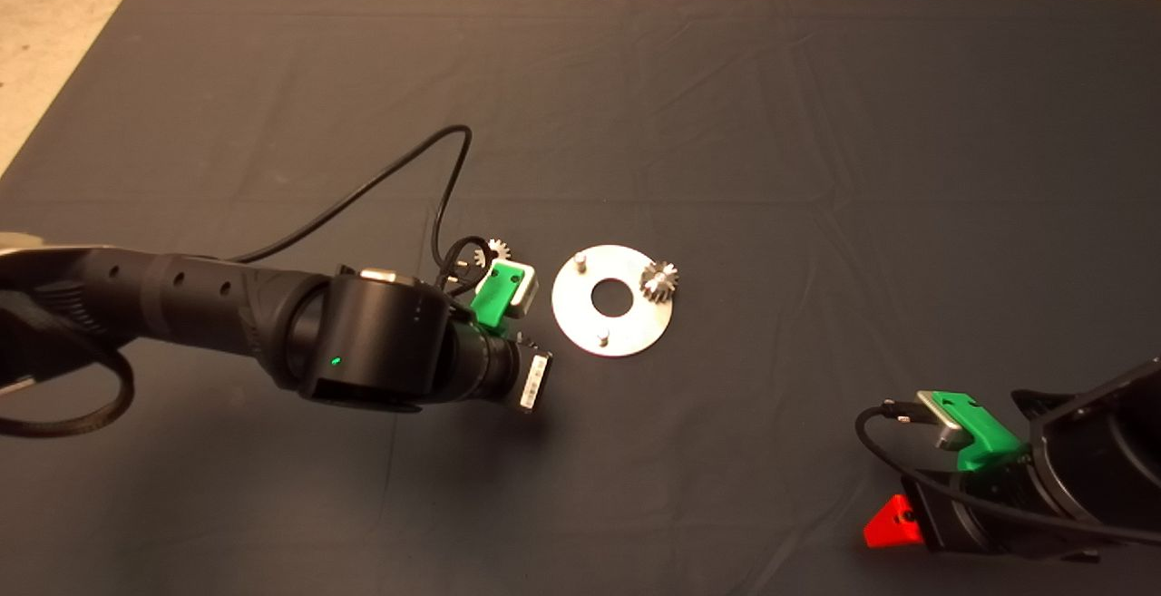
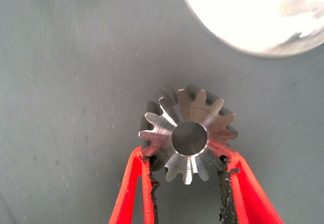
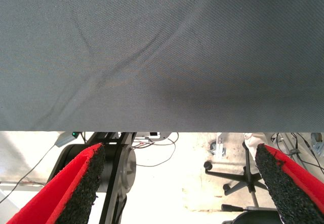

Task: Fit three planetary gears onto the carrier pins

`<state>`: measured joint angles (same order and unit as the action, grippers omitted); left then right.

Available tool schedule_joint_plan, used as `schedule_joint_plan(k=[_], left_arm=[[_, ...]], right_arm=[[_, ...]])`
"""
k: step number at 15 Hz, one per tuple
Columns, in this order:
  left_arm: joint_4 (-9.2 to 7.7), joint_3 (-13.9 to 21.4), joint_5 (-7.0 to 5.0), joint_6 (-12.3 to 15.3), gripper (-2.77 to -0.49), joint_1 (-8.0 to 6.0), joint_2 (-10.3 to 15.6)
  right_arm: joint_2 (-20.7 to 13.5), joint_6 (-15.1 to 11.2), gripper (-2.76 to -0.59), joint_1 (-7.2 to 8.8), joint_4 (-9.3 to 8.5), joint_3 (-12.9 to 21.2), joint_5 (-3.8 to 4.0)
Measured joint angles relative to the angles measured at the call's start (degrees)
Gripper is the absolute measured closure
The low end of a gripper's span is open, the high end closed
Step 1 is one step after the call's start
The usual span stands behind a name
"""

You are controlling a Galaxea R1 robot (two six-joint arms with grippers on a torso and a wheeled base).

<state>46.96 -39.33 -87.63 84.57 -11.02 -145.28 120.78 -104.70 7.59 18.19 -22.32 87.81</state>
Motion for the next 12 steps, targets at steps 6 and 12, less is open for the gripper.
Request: schedule_joint_plan(k=[6, 12], left_arm=[[-0.16, -0.3, 0.02, -1.0, -0.52, -2.82, -4.2], [-0.22, -2.9, -0.11, -2.6, -0.52, -3.22, -7.9]], right_arm=[[0.0, 0.0, -2.20, 0.00, 0.00, 0.0, 0.01], [0.0, 0.0, -2.20, 0.00, 0.00, 0.0, 0.00]])
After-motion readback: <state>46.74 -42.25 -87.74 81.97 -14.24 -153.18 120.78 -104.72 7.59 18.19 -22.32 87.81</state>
